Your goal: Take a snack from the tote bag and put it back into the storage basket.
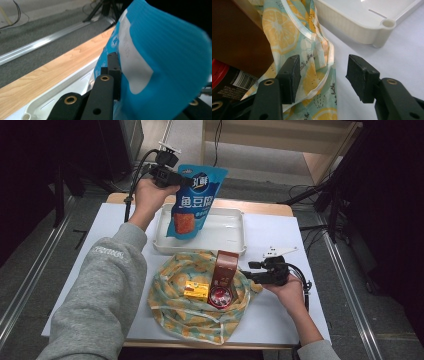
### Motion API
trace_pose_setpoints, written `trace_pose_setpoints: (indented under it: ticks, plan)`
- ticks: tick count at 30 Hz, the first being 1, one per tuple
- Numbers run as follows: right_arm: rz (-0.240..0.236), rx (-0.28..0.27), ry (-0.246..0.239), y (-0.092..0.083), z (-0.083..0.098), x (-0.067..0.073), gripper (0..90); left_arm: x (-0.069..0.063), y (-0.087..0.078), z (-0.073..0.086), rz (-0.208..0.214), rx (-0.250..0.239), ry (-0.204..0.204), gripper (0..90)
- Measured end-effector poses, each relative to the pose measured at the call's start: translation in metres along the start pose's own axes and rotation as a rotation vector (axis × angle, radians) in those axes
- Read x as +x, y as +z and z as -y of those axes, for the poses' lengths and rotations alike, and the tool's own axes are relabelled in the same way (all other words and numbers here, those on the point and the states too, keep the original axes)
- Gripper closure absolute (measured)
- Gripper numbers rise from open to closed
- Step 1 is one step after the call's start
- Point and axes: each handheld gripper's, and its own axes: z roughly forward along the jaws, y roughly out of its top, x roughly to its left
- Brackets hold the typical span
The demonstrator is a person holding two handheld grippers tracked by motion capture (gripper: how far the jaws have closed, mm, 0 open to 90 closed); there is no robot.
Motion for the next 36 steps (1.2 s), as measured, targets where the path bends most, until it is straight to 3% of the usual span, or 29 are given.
trace_pose_setpoints:
  ticks: [10,19,36]
  plan:
    - [-0.003,0.009,-0.003,0.002,0.000,0.000,45.0,0.002,-0.009,0.016,-0.036,0.046,0.042,90.0]
    - [-0.004,0.009,-0.002,0.003,0.000,0.000,45.1,0.007,-0.007,0.027,0.001,0.012,0.004,90.0]
    - [-0.007,0.007,-0.002,0.003,0.000,0.000,45.1,0.002,0.014,0.030,0.070,-0.008,-0.022,87.1]
